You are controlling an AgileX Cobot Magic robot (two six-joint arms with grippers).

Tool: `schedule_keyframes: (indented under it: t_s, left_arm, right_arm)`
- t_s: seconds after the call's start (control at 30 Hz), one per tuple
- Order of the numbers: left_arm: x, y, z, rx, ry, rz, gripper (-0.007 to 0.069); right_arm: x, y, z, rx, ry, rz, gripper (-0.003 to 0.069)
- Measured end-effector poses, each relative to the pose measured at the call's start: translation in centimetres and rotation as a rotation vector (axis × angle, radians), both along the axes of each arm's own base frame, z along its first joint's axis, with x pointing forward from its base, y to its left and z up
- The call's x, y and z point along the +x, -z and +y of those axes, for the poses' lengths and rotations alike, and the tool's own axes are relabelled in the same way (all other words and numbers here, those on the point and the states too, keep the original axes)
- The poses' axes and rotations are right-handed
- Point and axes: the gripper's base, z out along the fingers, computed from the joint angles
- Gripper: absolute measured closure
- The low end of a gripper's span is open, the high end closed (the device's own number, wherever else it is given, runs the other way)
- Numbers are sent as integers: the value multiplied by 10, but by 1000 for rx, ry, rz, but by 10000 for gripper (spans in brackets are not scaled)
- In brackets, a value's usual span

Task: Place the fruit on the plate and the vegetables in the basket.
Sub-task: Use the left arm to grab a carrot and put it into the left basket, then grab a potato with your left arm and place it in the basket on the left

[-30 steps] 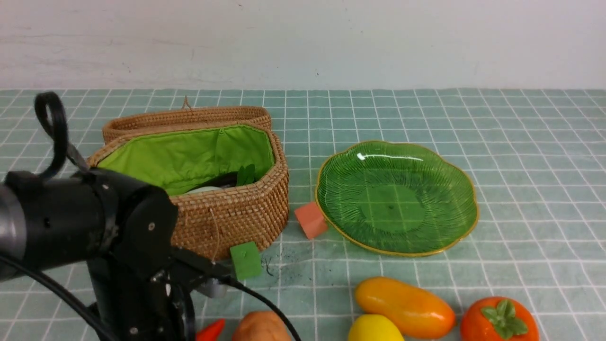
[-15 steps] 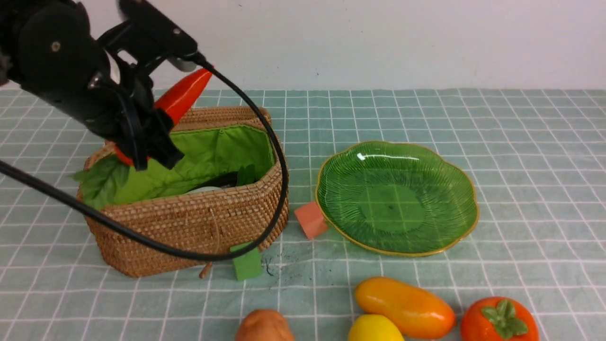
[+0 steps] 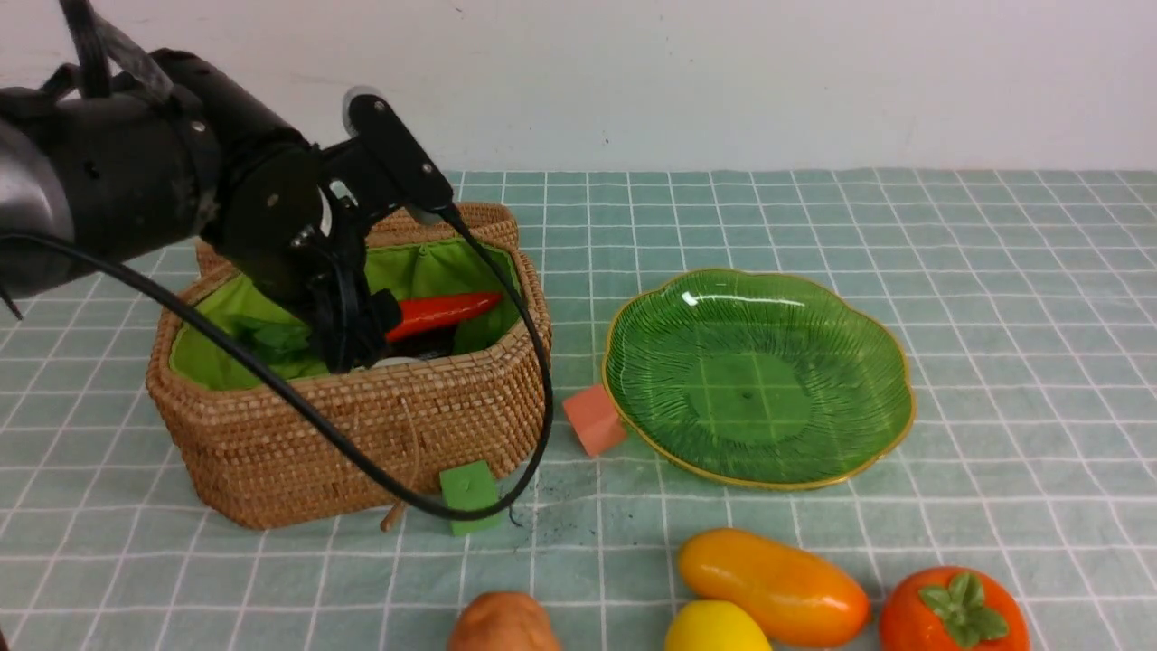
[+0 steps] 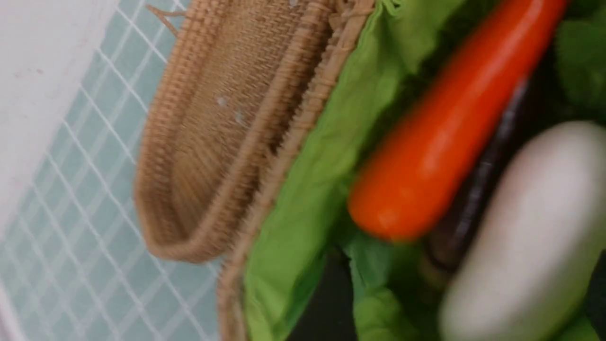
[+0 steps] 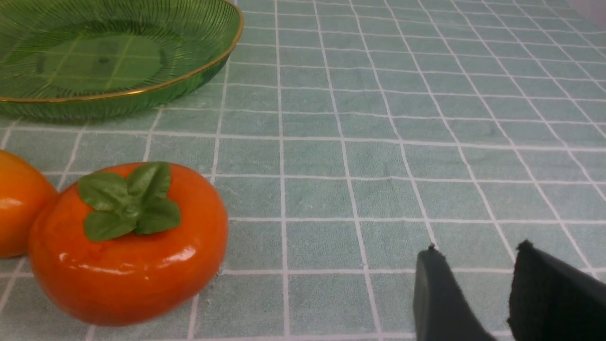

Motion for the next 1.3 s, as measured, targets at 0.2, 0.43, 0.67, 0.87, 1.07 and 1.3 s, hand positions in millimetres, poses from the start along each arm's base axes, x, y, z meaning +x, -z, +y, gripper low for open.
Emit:
schedule_keyframes:
  t_s: [0.2,0.43,0.67,0.87,1.07,1.3]
  left_arm:
    - [-61,-53,8,-428,-339,154,28]
    - [-128,-4,-15,-553,-529,633,63]
    - [-135,37,-49,-705,-661,623,63]
    - [-117,80,-60,-641,-810,672,63]
    - [-102,107,-81,-712,-829,735,68]
    - [-103,102,-81,-704,-762,729,78]
  right_arm:
    - [0,0,0,0,0,0,417]
    - [0,0,0,0,0,0,417]
    - [0,0,0,0,0,0,417]
    - [0,0,0,0,0,0,417]
    - [0,0,0,0,0,0,417]
    - [0,0,0,0,0,0,417]
